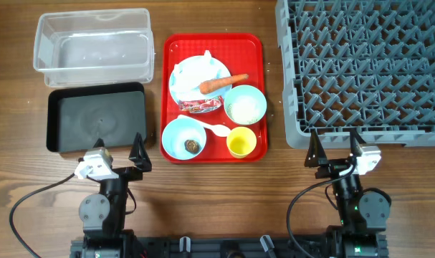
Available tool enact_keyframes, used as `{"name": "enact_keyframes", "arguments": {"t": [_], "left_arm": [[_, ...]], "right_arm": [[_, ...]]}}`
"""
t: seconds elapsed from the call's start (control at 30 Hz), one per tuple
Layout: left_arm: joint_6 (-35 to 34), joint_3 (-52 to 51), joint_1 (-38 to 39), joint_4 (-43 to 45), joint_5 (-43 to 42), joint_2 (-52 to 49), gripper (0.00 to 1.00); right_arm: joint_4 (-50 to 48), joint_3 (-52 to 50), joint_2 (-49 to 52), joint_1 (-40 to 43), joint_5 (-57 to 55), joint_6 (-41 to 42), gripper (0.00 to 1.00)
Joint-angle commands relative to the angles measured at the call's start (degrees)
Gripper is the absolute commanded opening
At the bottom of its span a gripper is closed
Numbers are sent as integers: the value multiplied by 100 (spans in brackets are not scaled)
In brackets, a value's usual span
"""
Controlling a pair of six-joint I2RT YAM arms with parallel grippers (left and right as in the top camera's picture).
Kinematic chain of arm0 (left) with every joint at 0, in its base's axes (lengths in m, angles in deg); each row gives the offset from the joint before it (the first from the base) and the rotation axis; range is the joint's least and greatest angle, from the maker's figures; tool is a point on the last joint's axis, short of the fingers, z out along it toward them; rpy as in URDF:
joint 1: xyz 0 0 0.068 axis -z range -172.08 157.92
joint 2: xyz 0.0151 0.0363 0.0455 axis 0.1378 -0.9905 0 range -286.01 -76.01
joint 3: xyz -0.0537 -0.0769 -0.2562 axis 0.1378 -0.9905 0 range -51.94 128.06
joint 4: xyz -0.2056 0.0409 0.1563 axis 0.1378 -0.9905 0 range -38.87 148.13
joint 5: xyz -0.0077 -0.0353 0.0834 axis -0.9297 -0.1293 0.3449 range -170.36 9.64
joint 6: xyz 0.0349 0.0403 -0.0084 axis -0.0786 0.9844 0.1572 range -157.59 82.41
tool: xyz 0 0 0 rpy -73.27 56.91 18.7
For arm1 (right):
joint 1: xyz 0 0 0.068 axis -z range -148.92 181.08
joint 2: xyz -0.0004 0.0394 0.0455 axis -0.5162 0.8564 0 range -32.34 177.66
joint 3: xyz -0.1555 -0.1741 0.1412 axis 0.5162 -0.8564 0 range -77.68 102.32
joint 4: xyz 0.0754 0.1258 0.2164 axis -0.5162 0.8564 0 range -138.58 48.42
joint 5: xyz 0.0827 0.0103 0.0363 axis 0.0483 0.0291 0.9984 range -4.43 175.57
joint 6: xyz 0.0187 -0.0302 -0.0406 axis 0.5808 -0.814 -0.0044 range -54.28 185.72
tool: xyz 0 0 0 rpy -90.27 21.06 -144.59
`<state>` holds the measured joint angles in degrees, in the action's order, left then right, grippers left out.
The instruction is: Sort waste into correct bins and load items into the dishwasher rack
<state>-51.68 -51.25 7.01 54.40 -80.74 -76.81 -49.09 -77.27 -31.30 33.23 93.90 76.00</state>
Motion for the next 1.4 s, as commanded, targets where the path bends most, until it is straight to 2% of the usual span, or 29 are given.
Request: {"name": "enact_keyframes", "arguments": {"t": [0.0,0.1,0.23,0.43,0.53,0.6,0.77,0.87,1.03,1.23,1.37], "left_arm": [[-35,-33,-48,382,-446,42,100],[-111,-31,-48,706,-922,42,100],[-160,125,-48,988,-1419,42,100],[-87,927,-48,232,-1419,-52,100],[35,1447,-48,-160,-1419,-396,100],[35,1722,-48,-243,-1421,-684,100],[240,2846,-48,-632,-1443,-1974,100],[494,3722,-44,-1189,-1443,-2863,100],[492,5219,-42,-2229,-1443,-4413,100],[704,6649,138,-3340,-1445,-6041,100],[964,7344,654,-3888,-1416,-6946,100]], "right_arm": [[-240,-11,-39,-9,76,520,100],[-457,-9,-39,-9,184,1185,100],[-1075,31,-39,-9,1040,1189,100],[-1185,610,0,-9,1421,485,100],[-1178,1047,197,-9,1394,11,100],[-1187,1362,431,-9,1357,-28,100],[-1084,2468,1412,-9,1502,-33,100],[-962,3086,2070,-9,1663,-317,100],[-769,3886,3276,-9,2114,-433,100],[140,4905,4666,-9,2527,-457,100],[1270,5733,5364,-9,2669,-1067,100]]}}
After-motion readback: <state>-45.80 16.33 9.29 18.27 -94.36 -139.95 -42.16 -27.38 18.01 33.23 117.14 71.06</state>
